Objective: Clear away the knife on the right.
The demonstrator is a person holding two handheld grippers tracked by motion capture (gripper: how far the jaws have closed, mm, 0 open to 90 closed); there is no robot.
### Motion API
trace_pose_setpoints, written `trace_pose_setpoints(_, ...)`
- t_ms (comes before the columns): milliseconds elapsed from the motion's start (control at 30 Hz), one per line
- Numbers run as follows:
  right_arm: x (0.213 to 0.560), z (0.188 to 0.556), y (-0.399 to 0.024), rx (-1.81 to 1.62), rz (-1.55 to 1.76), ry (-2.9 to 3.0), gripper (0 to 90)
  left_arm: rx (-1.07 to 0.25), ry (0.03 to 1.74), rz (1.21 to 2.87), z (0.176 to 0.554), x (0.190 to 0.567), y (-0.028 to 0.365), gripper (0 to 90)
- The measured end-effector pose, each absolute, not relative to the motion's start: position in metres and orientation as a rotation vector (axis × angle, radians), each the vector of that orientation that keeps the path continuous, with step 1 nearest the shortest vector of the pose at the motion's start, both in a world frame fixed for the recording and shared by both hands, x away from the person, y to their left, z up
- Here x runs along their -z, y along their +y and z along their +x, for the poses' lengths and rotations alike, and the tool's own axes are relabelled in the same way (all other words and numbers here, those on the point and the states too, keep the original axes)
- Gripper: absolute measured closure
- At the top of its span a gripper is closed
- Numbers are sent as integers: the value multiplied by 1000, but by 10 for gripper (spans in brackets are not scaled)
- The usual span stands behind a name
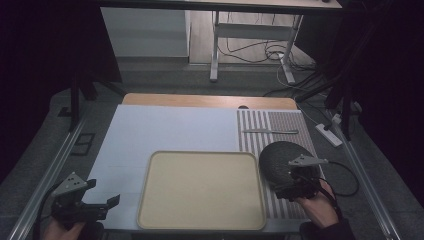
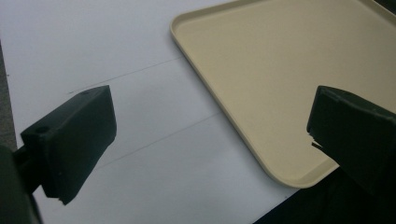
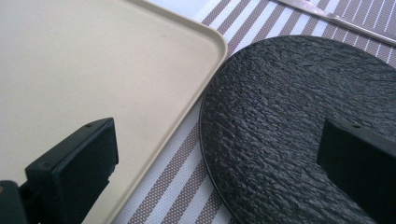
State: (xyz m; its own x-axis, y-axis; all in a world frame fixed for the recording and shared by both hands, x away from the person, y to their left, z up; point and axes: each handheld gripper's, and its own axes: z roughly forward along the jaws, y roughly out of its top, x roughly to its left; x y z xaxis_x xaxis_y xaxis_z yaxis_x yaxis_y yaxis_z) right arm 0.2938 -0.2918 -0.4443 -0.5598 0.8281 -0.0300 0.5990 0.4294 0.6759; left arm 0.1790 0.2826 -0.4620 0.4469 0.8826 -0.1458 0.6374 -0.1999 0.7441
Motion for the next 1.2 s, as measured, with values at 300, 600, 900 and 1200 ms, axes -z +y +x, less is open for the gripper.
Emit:
trace_pose_setpoints(300,448,311,-290,-888,1239,2339,0,-408,1274,1937,179,462,282,20)
trace_pose_setpoints(600,451,329,-290,-897,1267,2350,0,-409,1274,1938,179,462,282,20)
trace_pose_setpoints(900,455,353,-288,-818,1257,2351,0,-408,1274,1938,179,462,282,20)
trace_pose_setpoints(1200,459,371,-290,-820,1286,2344,0,-408,1273,1938,179,462,282,20)
